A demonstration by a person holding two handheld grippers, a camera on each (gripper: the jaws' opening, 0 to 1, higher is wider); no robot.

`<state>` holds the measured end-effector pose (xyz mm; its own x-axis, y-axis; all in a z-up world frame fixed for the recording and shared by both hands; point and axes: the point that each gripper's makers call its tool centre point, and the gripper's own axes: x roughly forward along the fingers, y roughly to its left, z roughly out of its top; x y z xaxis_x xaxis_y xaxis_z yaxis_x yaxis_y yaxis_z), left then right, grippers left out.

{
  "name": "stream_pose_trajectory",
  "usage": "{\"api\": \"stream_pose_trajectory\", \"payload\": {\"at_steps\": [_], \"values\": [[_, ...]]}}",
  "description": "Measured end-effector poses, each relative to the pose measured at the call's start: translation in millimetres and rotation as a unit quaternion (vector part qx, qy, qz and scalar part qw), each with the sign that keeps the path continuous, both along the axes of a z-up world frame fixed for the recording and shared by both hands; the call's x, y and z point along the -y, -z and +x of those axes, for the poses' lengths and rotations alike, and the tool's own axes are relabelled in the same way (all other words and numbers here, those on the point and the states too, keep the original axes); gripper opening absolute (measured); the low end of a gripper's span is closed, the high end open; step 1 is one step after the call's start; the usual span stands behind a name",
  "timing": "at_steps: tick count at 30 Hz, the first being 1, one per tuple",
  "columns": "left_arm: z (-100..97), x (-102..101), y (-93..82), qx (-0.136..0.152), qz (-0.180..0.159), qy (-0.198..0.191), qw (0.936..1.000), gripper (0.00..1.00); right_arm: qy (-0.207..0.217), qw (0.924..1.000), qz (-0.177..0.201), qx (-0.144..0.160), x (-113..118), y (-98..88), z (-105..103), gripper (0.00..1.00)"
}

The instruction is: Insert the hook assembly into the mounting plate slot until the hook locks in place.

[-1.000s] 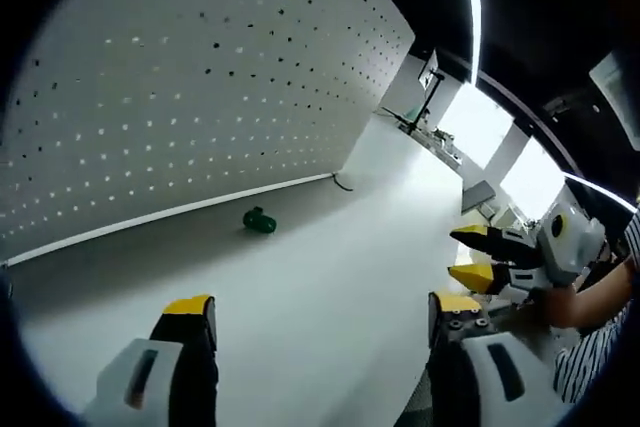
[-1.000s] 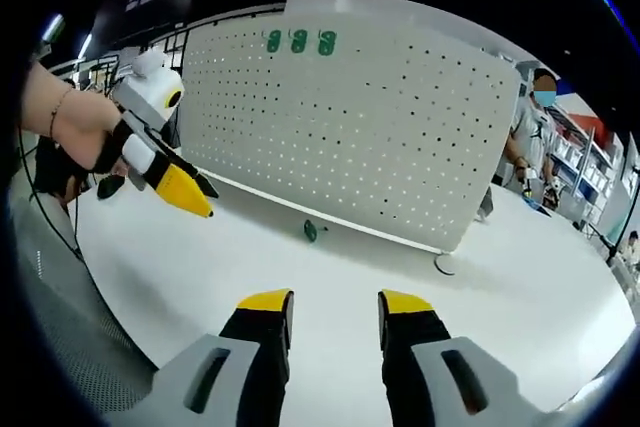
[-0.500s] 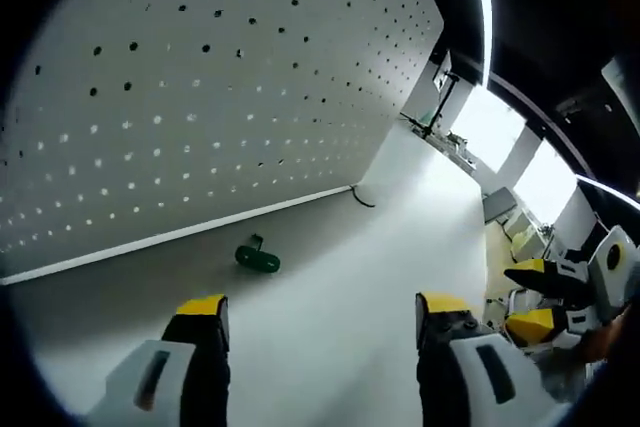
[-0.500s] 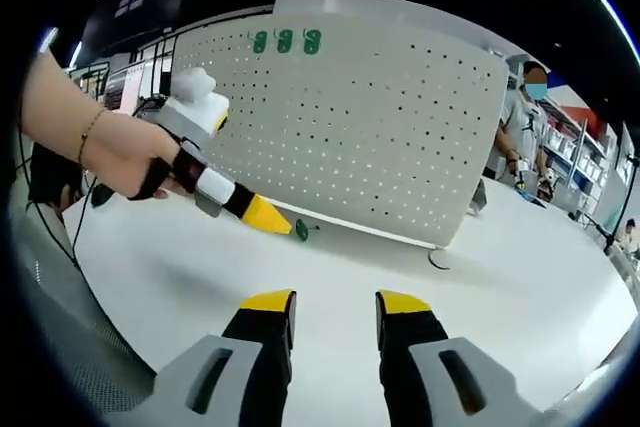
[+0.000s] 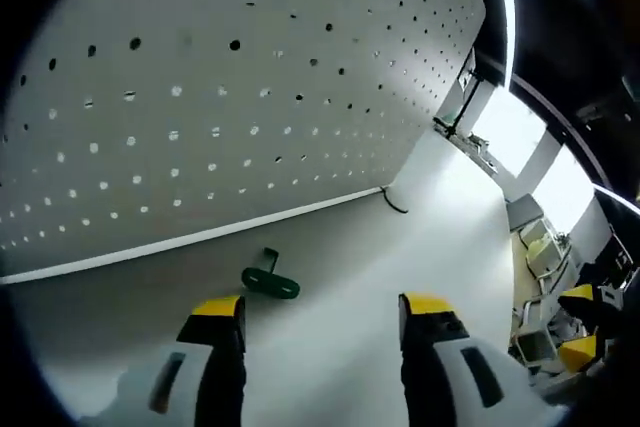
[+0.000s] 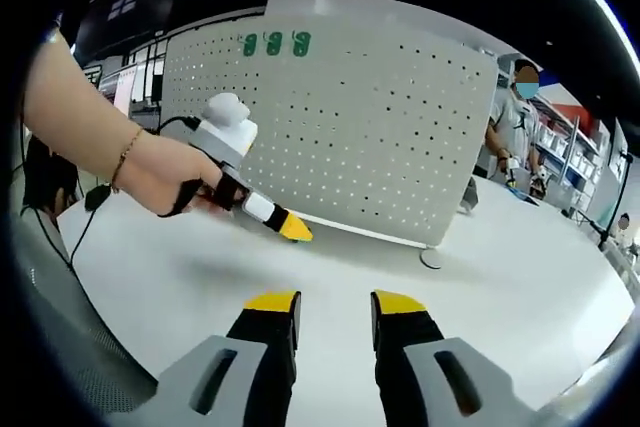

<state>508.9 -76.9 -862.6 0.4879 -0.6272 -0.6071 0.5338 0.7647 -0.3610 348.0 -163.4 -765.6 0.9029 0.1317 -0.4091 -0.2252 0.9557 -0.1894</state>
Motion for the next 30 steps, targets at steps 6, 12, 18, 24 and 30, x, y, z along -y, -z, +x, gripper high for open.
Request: {"api": "stream_pose_trajectory", "payload": {"at_steps": [6, 12, 18, 24, 30], "values": [[10.4, -8.5, 11.4, -0.003, 0.032, -0.023, 0.9992, 0.44, 0.009, 1.0000, 0.003, 0.000, 4.2, -0.2, 0.0, 0.25], [10.3, -4.7, 14.3, -0.019, 0.037, -0.039, 0.9984, 0.43, 0.012, 0.9999, -0.004, 0.010, 5.0, -5.6, -1.2, 0.23], [12.4, -2.3, 16.5, -0.021, 0.044, -0.057, 0.9972, 0.36, 0.013, 0.9999, -0.006, 0.009, 5.5, -6.3, -2.8, 0.23], [17.9, -3.7, 17.9, -0.015, 0.053, -0.063, 0.9965, 0.27, 0.022, 0.9997, 0.000, 0.007, 9.5, -6.7, -4.3, 0.22], [20.6, -5.7, 16.8, -0.001, 0.074, -0.050, 0.9960, 0.21, 0.023, 0.9997, -0.001, 0.007, 9.6, -7.4, -4.6, 0.22]]}}
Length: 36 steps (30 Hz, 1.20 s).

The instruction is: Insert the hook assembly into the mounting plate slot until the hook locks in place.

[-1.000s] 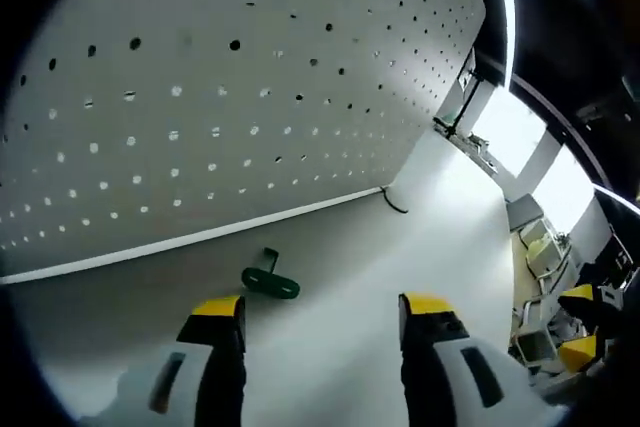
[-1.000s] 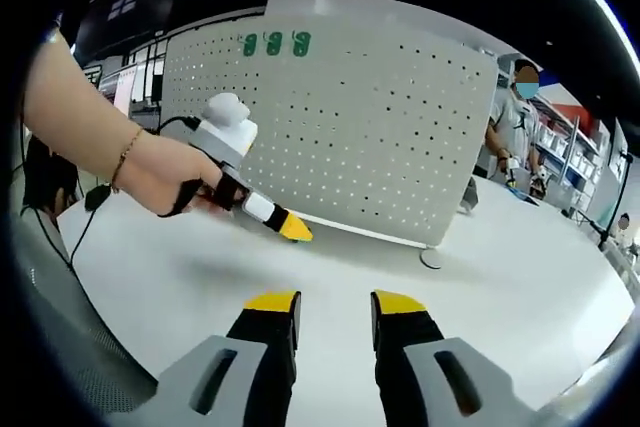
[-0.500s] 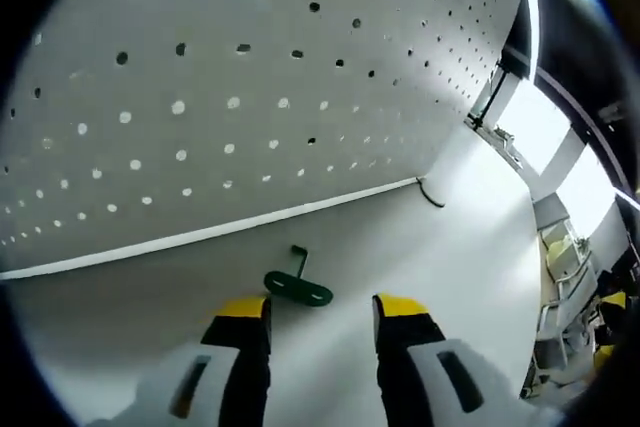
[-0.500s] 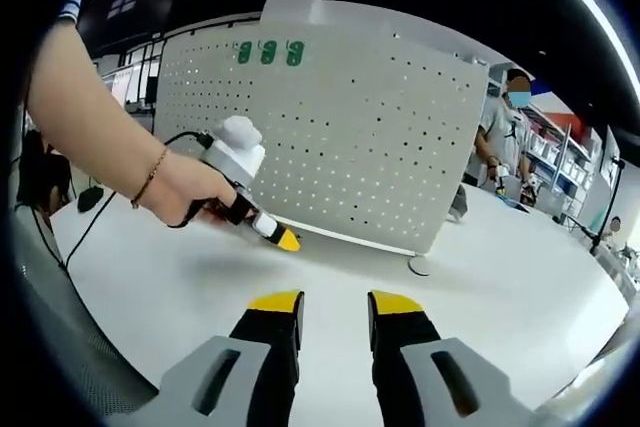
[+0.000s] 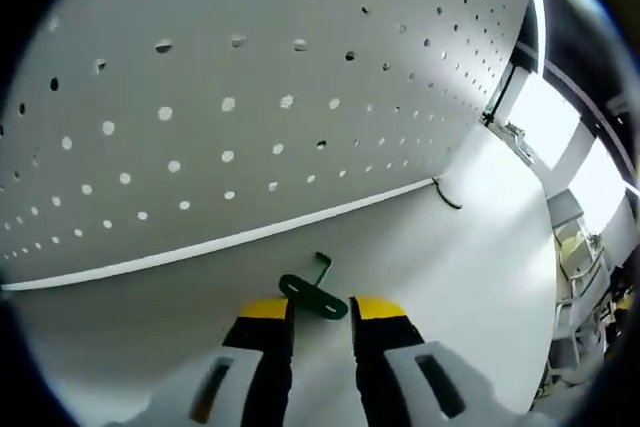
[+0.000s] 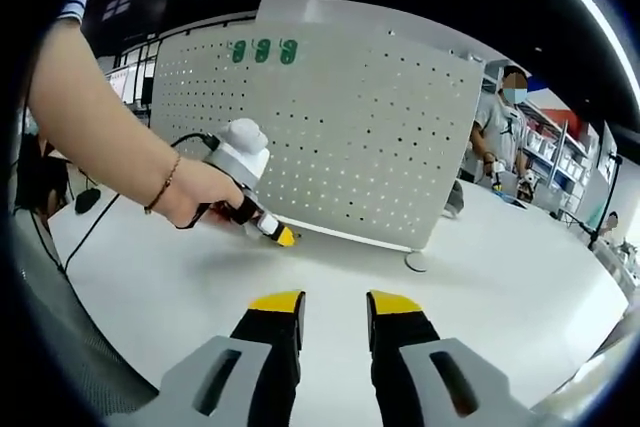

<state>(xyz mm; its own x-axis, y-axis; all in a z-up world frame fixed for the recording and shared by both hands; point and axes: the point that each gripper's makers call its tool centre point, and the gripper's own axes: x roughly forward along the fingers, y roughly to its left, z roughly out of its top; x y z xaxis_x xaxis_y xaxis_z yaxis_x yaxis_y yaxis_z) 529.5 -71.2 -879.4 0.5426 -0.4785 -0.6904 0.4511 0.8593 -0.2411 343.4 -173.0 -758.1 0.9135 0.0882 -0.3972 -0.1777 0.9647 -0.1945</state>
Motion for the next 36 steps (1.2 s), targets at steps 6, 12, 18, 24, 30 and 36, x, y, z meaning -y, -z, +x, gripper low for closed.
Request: {"api": "stream_pose_trajectory", "payload": {"at_steps": [6, 12, 18, 24, 30, 36], "values": [[4.8, -3.2, -3.2, 0.017, 0.016, 0.008, 0.9997, 0.15, 0.005, 1.0000, 0.001, 0.000, 1.8, 0.0, 0.0, 0.22], [9.5, -9.3, -1.0, 0.019, 0.025, 0.015, 0.9994, 0.08, 0.009, 1.0000, 0.002, -0.001, 3.1, -0.4, 0.0, 0.21], [11.7, -10.7, -0.4, 0.027, 0.036, 0.021, 0.9988, 0.06, 0.009, 1.0000, 0.001, -0.003, 3.4, 0.1, -0.1, 0.21], [8.2, -13.0, -0.5, 0.030, 0.044, 0.039, 0.9978, 0.03, 0.008, 1.0000, -0.001, -0.004, 3.2, 1.2, 0.1, 0.21], [10.6, -15.1, -9.0, 0.038, 0.040, 0.045, 0.9975, 0.03, 0.009, 1.0000, 0.001, -0.004, 3.5, 1.2, 0.1, 0.21], [11.2, -20.5, -22.6, 0.039, 0.026, 0.058, 0.9972, 0.02, 0.008, 0.9999, 0.010, -0.005, 2.6, 1.3, 0.2, 0.21]]}}
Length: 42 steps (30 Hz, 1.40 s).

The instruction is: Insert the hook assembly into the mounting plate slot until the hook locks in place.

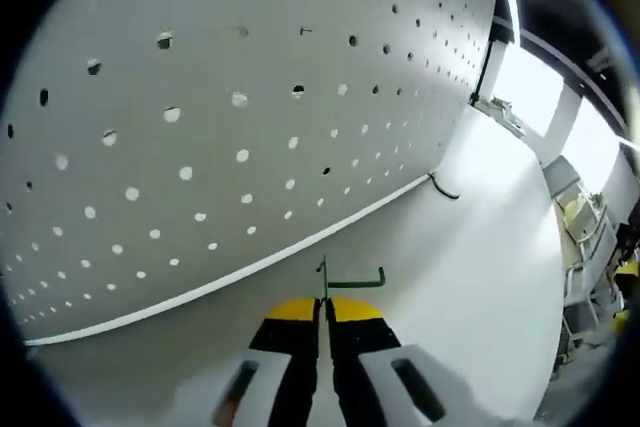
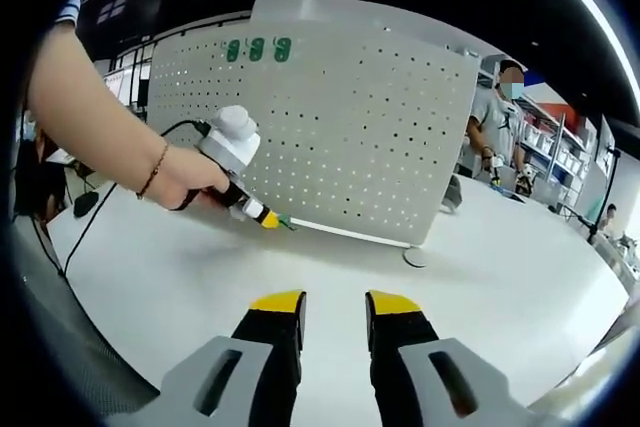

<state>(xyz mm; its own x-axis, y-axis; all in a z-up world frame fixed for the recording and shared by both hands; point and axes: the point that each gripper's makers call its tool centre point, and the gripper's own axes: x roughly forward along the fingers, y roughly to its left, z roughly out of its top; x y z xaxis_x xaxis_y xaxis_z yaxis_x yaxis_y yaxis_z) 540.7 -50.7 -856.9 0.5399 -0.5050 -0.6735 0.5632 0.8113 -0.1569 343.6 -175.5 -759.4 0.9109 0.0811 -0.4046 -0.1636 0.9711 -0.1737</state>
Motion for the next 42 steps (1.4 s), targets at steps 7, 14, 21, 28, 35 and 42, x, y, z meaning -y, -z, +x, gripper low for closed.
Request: {"api": "stream_pose_trajectory", "payload": {"at_steps": [7, 14, 21, 28, 35, 42], "values": [[-10.9, -4.9, -14.3, -0.012, -0.021, 0.028, 0.9993, 0.02, -0.001, 1.0000, -0.003, -0.002, 0.0, 0.9, -0.1, 0.21], [-41.7, -11.1, -32.2, -0.008, -0.024, 0.057, 0.9980, 0.02, 0.001, 1.0000, -0.005, -0.002, 0.9, 0.8, -0.2, 0.21], [-76.0, -14.2, -64.3, 0.015, -0.020, 0.093, 0.9953, 0.02, -0.002, 1.0000, -0.008, -0.002, 0.3, 1.0, -0.1, 0.21], [-102.8, -26.8, -90.5, 0.028, -0.037, 0.097, 0.9942, 0.02, -0.005, 0.9999, -0.008, -0.007, -0.8, 3.6, 0.2, 0.21], [-129.4, -49.4, -112.3, 0.031, -0.058, 0.084, 0.9943, 0.02, -0.012, 0.9998, 0.000, -0.018, -4.5, 9.5, 0.6, 0.22], [-149.8, -71.3, -128.6, 0.055, -0.058, 0.080, 0.9936, 0.02, -0.031, 0.9992, -0.011, -0.023, -12.6, 13.4, -0.2, 0.22]]}}
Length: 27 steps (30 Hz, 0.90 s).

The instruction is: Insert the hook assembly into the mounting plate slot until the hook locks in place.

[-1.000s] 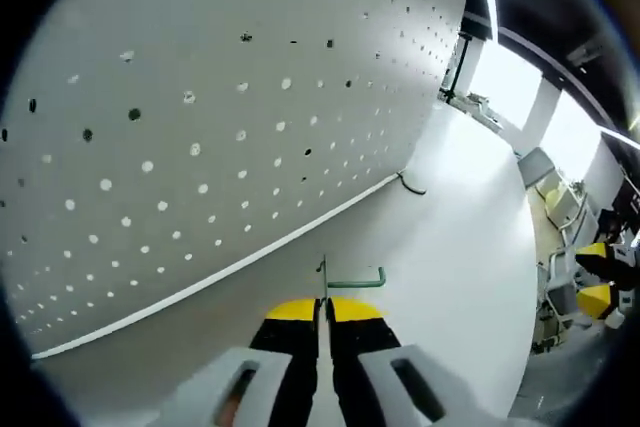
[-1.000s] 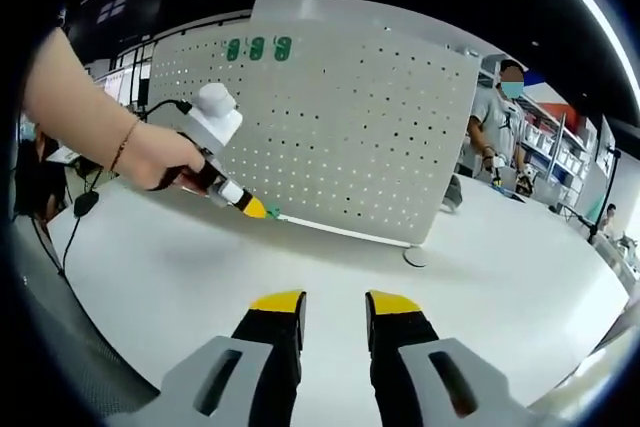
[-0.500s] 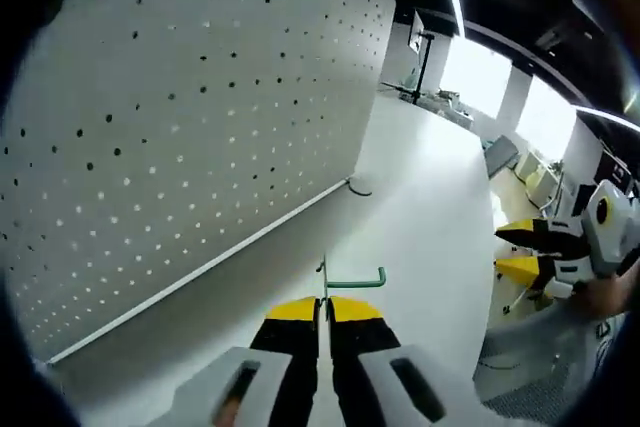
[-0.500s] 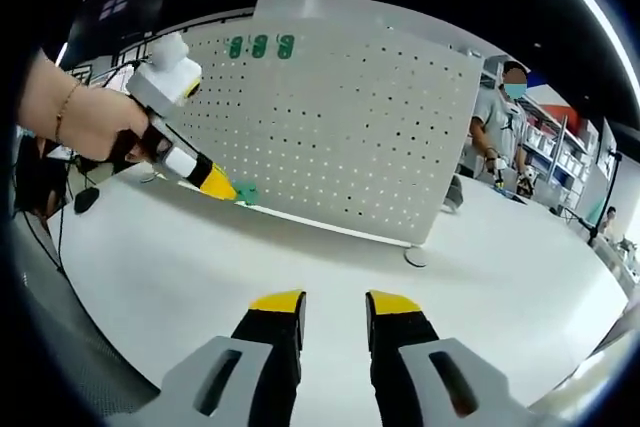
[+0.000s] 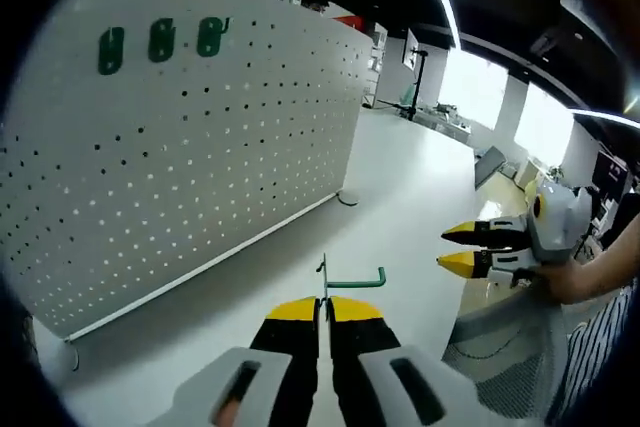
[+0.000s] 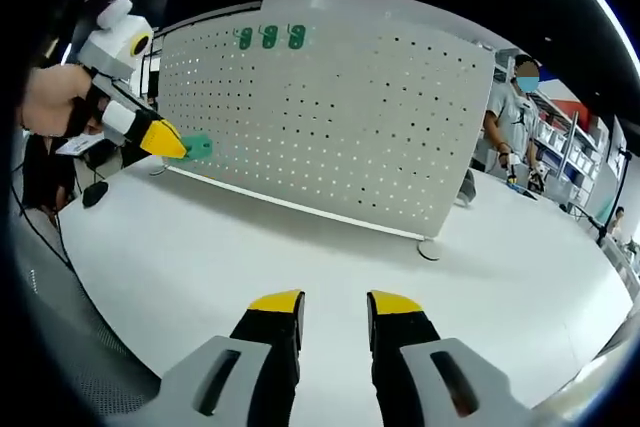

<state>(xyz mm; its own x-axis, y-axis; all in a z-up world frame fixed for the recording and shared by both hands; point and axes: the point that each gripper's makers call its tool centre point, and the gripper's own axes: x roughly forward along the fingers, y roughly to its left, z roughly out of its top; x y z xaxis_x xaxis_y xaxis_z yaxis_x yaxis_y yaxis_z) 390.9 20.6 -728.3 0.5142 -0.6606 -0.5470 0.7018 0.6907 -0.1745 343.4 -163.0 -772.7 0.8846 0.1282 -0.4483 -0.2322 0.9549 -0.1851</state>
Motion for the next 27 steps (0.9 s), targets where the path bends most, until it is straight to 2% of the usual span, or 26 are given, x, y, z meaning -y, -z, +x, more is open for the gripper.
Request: {"api": "stream_pose_trajectory", "payload": {"at_steps": [4, 11, 14, 19, 22, 26, 27], "values": [[-11.6, -15.4, -0.1, -0.001, -0.008, -0.008, 0.9999, 0.02, -0.007, 0.9999, 0.002, -0.013, -3.2, 5.6, -0.7, 0.23], [-32.2, -39.1, -7.8, -0.004, -0.020, -0.035, 0.9992, 0.02, -0.018, 0.9997, 0.001, -0.017, -7.6, 7.7, -1.9, 0.24], [-41.7, -40.8, -12.2, -0.013, -0.038, -0.043, 0.9983, 0.02, -0.017, 0.9996, 0.007, -0.020, -7.2, 8.6, -2.0, 0.24], [-51.7, -43.2, -14.1, -0.011, -0.035, -0.043, 0.9984, 0.02, -0.022, 0.9993, 0.018, -0.024, -9.7, 9.4, -2.4, 0.24], [-53.8, -42.6, -16.2, -0.011, -0.040, -0.046, 0.9981, 0.02, -0.031, 0.9982, 0.036, -0.038, -14.4, 11.7, -3.1, 0.24], [-54.8, -42.7, -17.8, -0.012, -0.044, -0.050, 0.9977, 0.02, -0.049, 0.9964, 0.052, -0.045, -25.5, 5.1, -4.1, 0.24], [-55.0, -43.2, -18.0, -0.012, -0.044, -0.051, 0.9977, 0.02, -0.051, 0.9953, 0.069, -0.045, -31.3, -1.1, -3.8, 0.24]]}}
